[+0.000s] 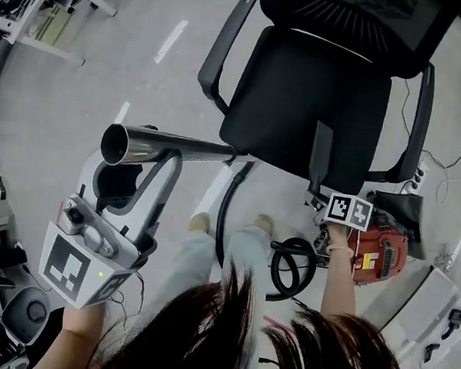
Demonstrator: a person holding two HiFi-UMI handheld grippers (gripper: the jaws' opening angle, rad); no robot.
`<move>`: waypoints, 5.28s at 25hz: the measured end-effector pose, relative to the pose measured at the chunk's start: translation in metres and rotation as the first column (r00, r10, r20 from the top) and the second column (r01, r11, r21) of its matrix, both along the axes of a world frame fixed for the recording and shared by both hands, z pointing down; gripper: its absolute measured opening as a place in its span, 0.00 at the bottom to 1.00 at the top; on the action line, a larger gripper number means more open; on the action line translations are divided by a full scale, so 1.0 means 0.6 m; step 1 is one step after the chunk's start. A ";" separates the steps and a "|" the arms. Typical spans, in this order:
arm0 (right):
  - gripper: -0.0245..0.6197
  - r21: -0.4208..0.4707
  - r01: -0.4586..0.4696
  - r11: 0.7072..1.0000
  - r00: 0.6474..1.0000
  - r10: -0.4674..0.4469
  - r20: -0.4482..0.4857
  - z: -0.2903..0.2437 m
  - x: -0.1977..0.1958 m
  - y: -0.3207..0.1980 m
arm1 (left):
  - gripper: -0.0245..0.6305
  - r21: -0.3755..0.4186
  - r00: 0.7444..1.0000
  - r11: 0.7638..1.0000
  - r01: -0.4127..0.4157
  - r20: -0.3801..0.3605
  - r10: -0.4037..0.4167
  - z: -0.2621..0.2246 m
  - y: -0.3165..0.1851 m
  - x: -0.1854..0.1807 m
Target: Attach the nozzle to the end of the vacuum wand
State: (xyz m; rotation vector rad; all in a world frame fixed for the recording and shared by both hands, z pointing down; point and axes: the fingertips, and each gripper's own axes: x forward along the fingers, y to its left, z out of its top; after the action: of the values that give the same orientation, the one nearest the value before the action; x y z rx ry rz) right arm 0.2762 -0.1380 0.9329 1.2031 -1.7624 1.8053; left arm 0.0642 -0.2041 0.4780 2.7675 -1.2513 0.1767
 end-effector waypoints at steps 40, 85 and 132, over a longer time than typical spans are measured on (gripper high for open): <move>0.30 0.180 -0.263 0.948 0.962 0.244 0.123 -0.299 -0.075 0.024 | 0.26 -0.047 0.975 0.981 -0.186 0.114 0.191 -0.028 0.027 -0.024; 0.30 0.527 -0.444 0.725 0.889 0.280 0.364 -0.714 -0.232 -0.008 | 0.26 -0.116 0.924 0.936 -0.332 0.159 0.348 -0.060 0.070 -0.079; 0.30 0.827 -0.256 0.500 0.950 -0.028 0.311 -1.032 -0.350 -0.001 | 0.26 -0.156 0.897 0.921 -0.357 0.217 0.384 -0.063 0.153 -0.032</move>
State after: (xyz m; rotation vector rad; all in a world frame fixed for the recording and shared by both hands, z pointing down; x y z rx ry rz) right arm 0.0665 -0.1384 0.3138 1.4326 -3.0336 1.1087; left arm 0.0449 -0.1121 0.4404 2.9206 -0.7034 0.6149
